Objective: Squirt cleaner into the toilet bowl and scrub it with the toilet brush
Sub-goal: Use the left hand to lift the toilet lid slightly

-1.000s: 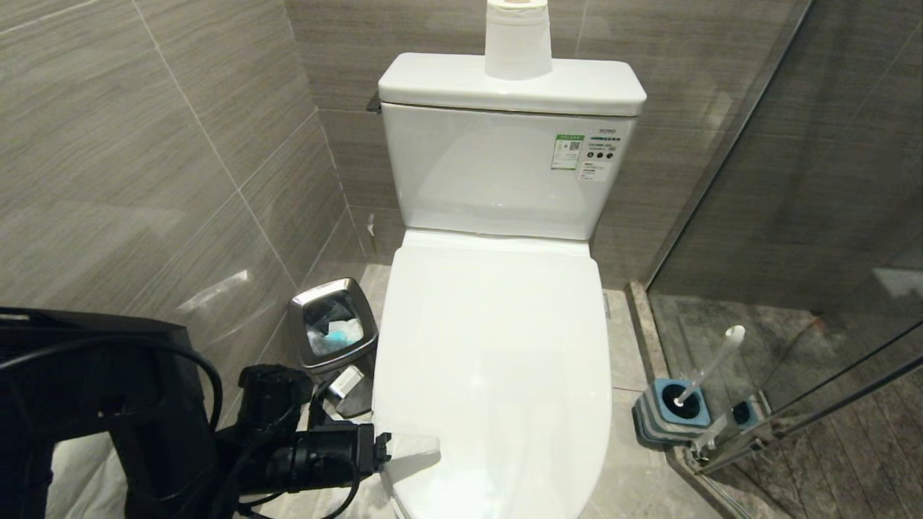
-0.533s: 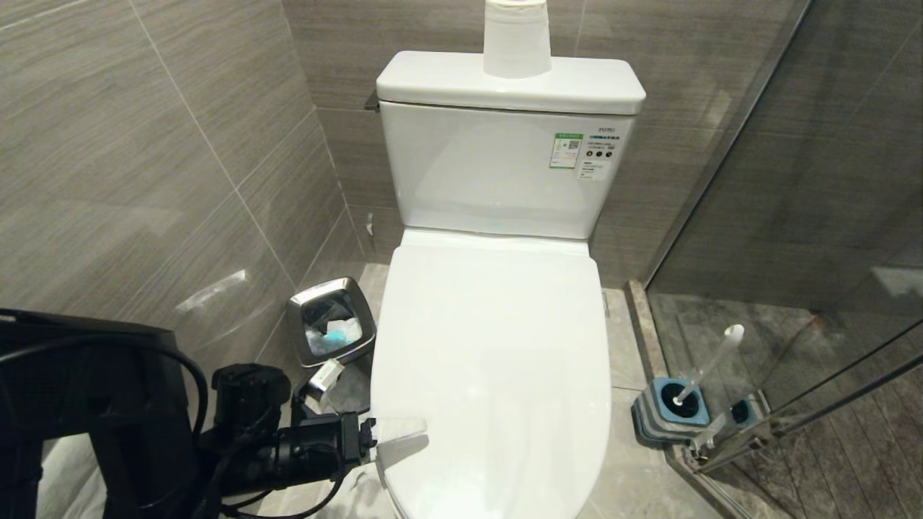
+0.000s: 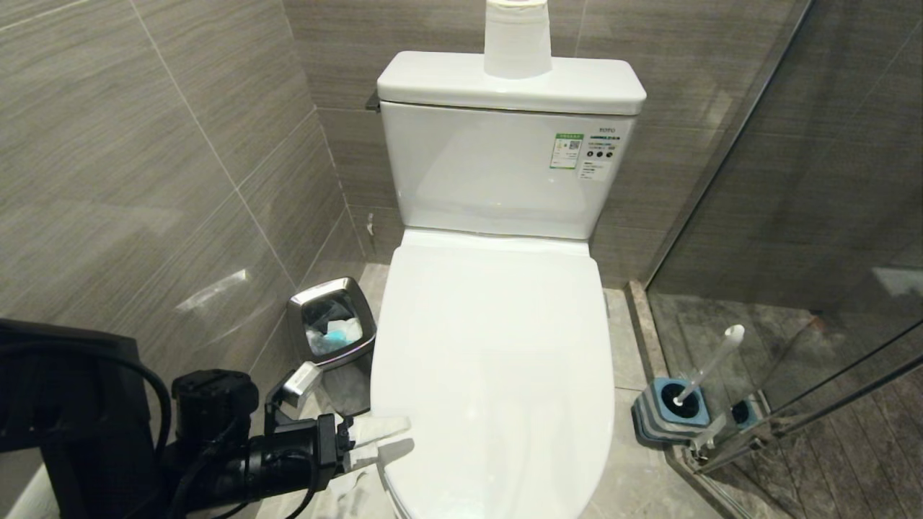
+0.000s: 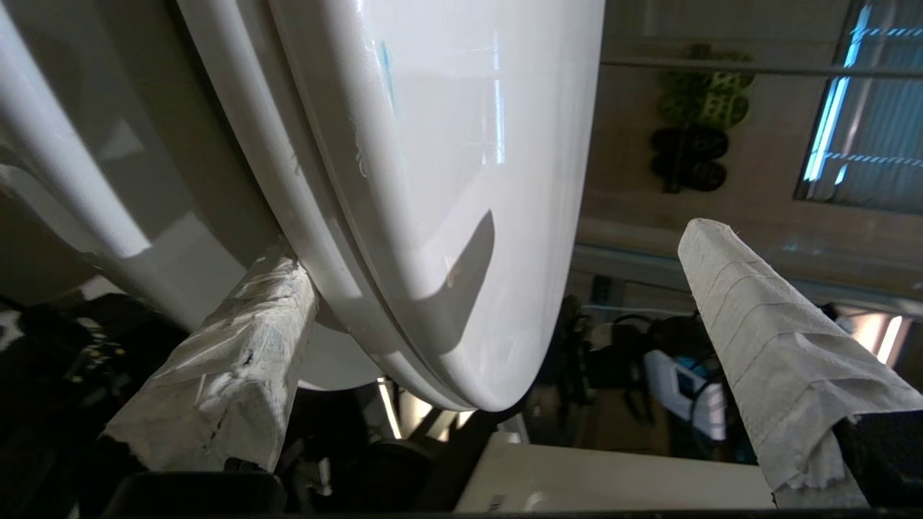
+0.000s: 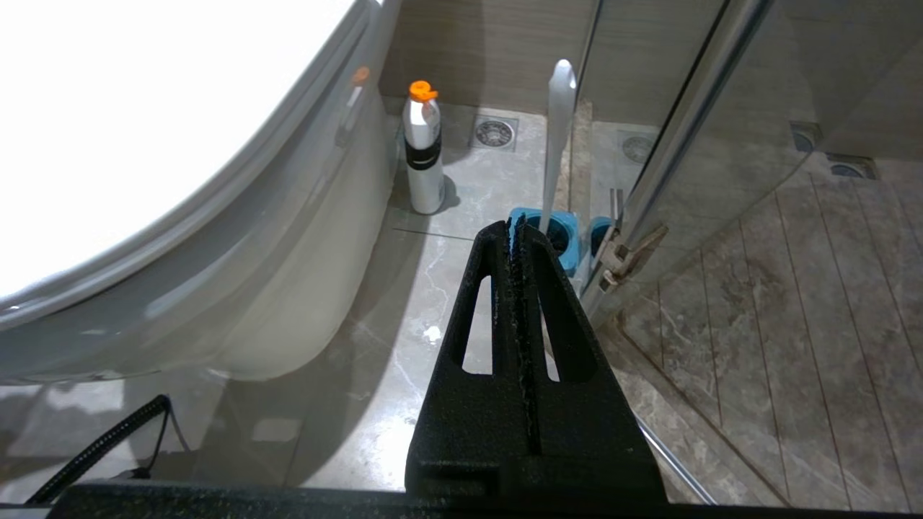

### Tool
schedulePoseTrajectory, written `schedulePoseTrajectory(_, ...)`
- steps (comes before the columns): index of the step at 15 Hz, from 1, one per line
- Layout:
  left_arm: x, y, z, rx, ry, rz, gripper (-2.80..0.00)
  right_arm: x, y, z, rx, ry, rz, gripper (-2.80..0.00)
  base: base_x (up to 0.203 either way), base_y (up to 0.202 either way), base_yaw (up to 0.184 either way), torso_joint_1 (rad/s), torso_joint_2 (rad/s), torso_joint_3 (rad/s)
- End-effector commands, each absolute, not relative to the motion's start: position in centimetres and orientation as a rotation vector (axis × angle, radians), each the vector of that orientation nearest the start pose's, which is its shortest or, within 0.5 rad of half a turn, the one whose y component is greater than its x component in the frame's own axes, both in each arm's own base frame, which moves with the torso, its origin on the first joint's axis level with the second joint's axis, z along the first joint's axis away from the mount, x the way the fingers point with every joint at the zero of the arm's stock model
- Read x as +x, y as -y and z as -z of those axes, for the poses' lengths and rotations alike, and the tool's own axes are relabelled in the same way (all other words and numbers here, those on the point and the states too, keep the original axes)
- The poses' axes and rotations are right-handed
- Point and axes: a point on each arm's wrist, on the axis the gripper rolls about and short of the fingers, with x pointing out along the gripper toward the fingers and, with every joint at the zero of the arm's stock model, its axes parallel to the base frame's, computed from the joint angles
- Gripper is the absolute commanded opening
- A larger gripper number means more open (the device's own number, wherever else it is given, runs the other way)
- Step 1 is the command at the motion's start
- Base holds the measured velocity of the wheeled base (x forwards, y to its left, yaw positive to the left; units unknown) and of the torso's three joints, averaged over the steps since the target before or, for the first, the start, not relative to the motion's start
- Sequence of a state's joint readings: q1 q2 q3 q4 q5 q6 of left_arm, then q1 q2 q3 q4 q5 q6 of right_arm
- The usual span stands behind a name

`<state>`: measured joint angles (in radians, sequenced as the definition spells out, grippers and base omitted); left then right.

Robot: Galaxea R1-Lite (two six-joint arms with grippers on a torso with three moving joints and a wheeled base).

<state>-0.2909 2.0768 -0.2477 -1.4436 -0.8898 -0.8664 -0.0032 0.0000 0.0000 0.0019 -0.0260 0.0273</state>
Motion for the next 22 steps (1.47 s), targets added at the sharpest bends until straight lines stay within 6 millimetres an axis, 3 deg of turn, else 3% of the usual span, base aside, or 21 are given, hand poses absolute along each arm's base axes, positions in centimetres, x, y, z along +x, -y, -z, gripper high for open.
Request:
schedulePoseTrajectory(1,24.3,9.8,-5.2,-0.959,-0.878,0.951,0.0,-2.3,0.1,-7.5,0.028,-0.003,0.029,-2.8,0.0,0.0,0.0,0.0,0.0,0.0)
schedulePoseTrajectory(6,24.0,10.6,-6.8,-1.013,-0.858,0.955,0.0,-2.3,0.0,-7.5,0.027,-0.004,0.028,-2.8,0.0,0.0,0.0,0.0,0.0,0.0)
schedulePoseTrajectory(22,24.3,9.1,-8.8,-1.037,-0.76,0.935,0.0,-2.3,0.1,-7.5,0.028,-0.003,0.029,-2.8,0.0,0.0,0.0,0.0,0.0,0.0)
